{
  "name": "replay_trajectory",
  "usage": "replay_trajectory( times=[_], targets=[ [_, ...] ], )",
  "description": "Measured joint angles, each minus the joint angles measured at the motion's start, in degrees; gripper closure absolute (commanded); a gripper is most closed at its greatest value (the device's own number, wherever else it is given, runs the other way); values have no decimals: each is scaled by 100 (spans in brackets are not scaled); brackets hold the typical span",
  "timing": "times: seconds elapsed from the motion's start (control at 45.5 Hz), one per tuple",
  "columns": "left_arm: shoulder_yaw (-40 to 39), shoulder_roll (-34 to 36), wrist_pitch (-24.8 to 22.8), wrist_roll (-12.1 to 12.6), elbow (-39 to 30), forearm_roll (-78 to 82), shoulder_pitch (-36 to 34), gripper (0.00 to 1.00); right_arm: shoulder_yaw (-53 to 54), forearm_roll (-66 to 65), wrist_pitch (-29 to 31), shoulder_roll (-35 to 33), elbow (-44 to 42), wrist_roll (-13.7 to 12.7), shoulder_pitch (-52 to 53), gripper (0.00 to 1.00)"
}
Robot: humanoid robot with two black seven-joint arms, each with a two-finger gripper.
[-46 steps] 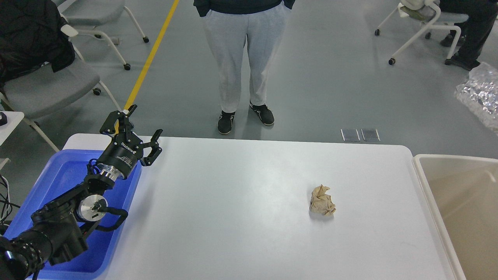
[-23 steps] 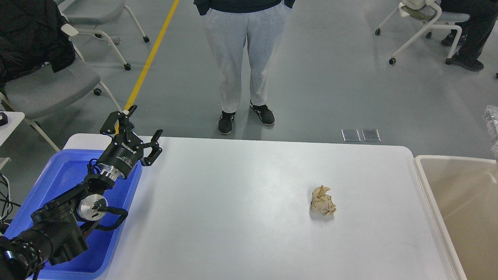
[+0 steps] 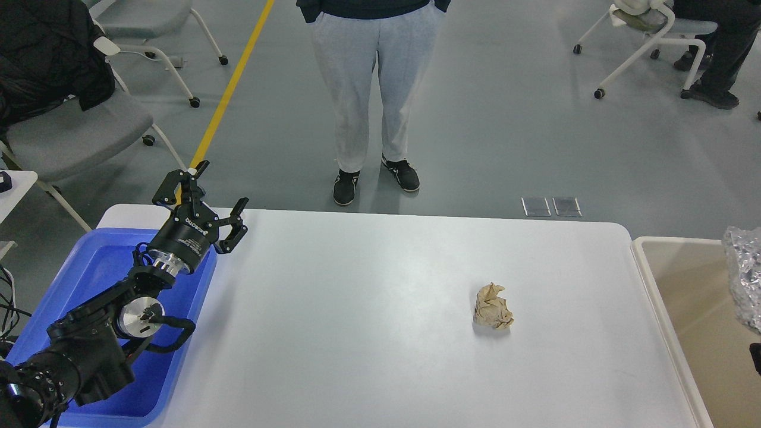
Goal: Tidy desktop
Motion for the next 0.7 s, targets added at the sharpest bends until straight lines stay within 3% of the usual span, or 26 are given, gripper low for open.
replay_trajectory(
  times=[0.263,0.285,0.373,0.439,0.461,0.527,0.593,0.703],
  targets=[
    [0,0,0,0,0,0,0,0,23,-49,-12,35,-21,91,-284,97],
    [0,0,0,0,0,0,0,0,24,-50,-13,37,-22,97,-302,89],
    [0,0,0,0,0,0,0,0,27,-53,-15,44,-22,131,-380,72],
    [0,0,0,0,0,0,0,0,28,-54,-17,47,-22,165,-433,30],
    [0,0,0,0,0,0,0,0,28,-55,-17,49,-22,175,-448,25],
    [0,0,0,0,0,0,0,0,28,-56,-25,50,-22,197,-494,19],
    [0,0,0,0,0,0,0,0,29,-54,-36,52,-22,216,-530,0],
    [0,0,-1,0,0,0,0,0,31,-50,-46,52,-20,235,-574,0]
  ],
)
